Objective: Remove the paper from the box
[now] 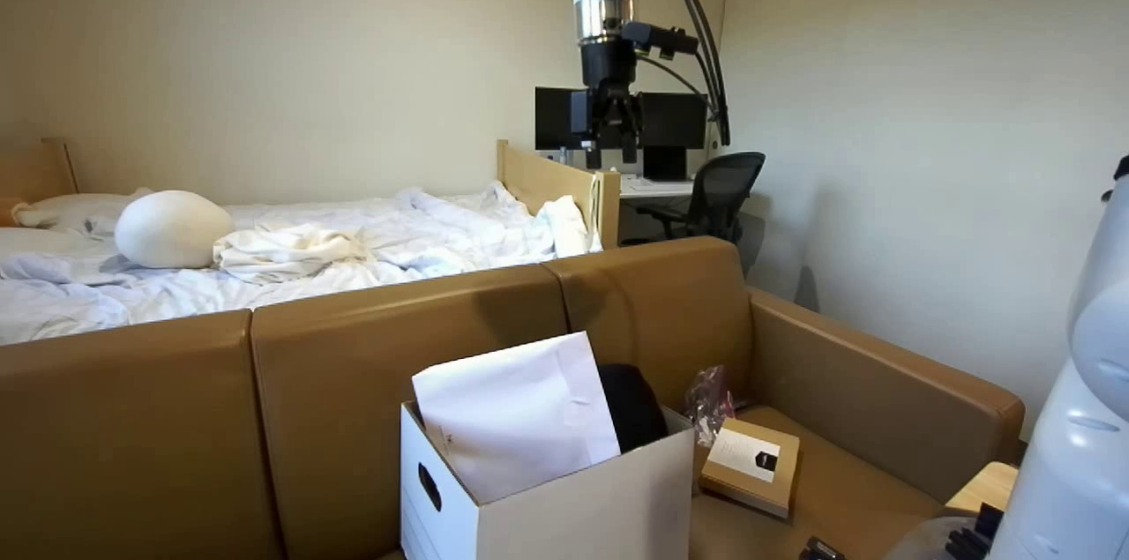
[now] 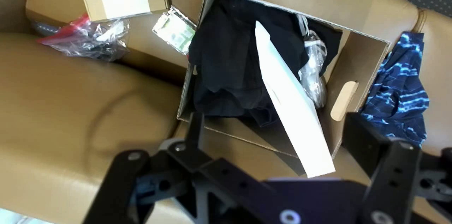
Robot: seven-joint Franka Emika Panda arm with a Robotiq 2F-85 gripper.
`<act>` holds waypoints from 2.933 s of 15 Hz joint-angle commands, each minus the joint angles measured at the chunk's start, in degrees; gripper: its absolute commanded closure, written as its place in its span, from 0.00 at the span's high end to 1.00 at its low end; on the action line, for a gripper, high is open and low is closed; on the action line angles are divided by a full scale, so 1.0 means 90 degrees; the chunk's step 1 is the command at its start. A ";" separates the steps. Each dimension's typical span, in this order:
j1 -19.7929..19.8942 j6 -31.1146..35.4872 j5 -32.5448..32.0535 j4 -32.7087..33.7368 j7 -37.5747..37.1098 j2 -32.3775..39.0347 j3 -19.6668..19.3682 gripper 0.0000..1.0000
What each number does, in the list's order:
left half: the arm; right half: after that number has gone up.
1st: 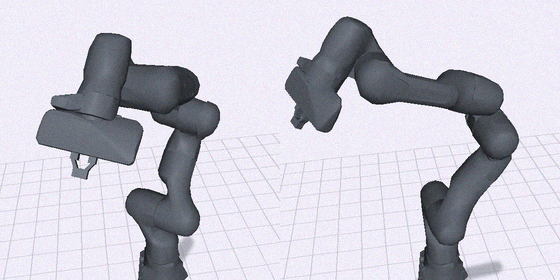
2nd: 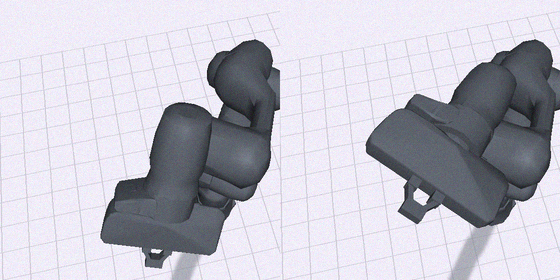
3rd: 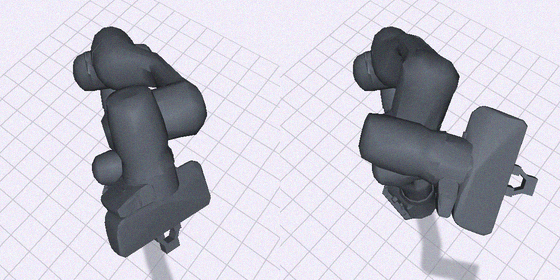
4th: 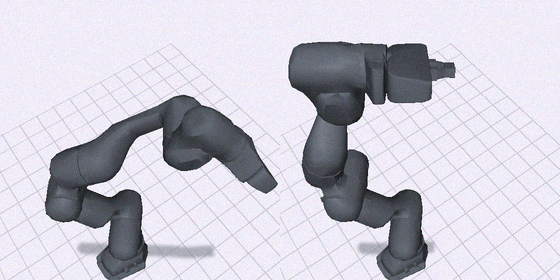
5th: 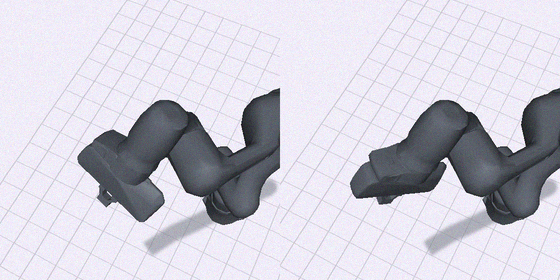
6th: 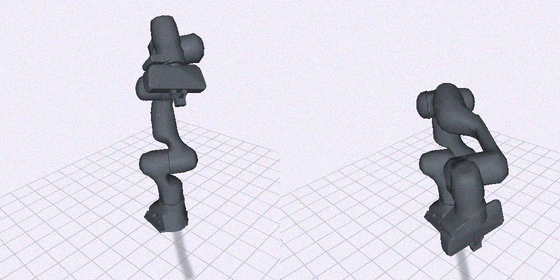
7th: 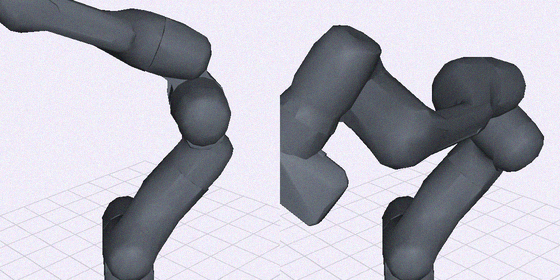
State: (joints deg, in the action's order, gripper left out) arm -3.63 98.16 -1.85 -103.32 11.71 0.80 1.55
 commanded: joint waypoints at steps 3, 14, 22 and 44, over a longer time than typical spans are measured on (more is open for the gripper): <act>0.0083 -0.0009 0.0012 0.0188 0.0004 0.0434 0.0031 1.00; 0.0086 -0.0503 -0.0239 0.0886 0.1045 0.1319 0.0126 1.00; 0.0344 -0.0538 -0.0295 0.1916 0.3719 0.2810 0.0323 1.00; -0.0226 0.2519 -0.0648 0.1602 0.2234 0.4481 0.0579 1.00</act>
State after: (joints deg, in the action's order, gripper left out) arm -5.59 127.18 -5.78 -92.06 33.13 38.56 6.54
